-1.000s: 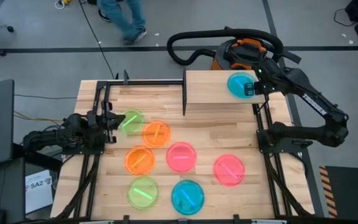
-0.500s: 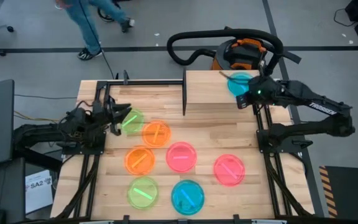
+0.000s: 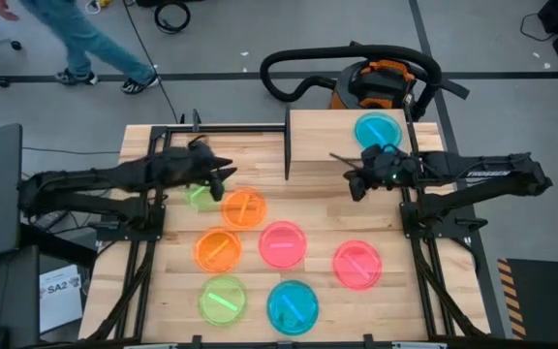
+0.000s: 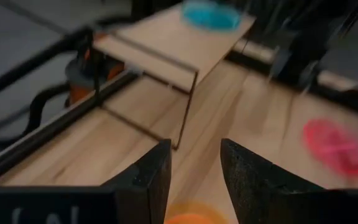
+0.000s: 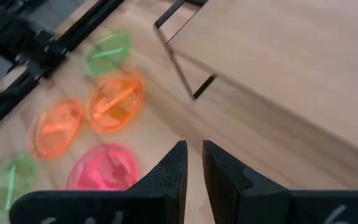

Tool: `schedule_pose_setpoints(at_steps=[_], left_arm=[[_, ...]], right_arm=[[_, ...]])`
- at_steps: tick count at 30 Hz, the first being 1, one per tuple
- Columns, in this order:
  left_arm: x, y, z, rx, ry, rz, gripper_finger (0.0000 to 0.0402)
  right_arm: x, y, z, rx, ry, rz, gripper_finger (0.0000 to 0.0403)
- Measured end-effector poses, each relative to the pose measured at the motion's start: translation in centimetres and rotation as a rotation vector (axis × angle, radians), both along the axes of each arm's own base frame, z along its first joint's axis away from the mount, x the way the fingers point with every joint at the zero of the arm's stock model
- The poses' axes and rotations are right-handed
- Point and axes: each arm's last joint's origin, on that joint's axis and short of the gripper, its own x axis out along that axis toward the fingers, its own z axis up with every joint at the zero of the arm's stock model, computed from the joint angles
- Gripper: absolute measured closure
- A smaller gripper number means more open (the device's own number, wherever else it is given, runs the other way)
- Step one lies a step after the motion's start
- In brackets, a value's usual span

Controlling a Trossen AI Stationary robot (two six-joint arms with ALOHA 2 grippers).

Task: Place and stack plates onto a shelf
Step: Put the top orange plate on the shelf

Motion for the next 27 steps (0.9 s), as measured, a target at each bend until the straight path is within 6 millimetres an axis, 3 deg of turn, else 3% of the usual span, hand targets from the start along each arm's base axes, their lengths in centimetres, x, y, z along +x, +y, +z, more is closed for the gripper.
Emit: schedule_pose_setpoints(at_steps=[6, 12, 27], left_arm=[[3.0, 2.1, 0.3, -0.1, 0.208, -0.009, 0.0255], [4.9, 4.5, -1.2, -0.197, 0.321, -0.016, 0.0255], [5.8, 8.6, -7.6, -0.401, 0.583, 0.063, 0.0255]], right_arm=[[0.5, 1.3, -1.3, 0.002, -0.025, 0.072, 0.0346], [0.7, 2.1, -1.9, 0.003, -0.029, 0.115, 0.0346], [0.9, 2.7, -2.0, 0.006, -0.029, 0.147, 0.0346]])
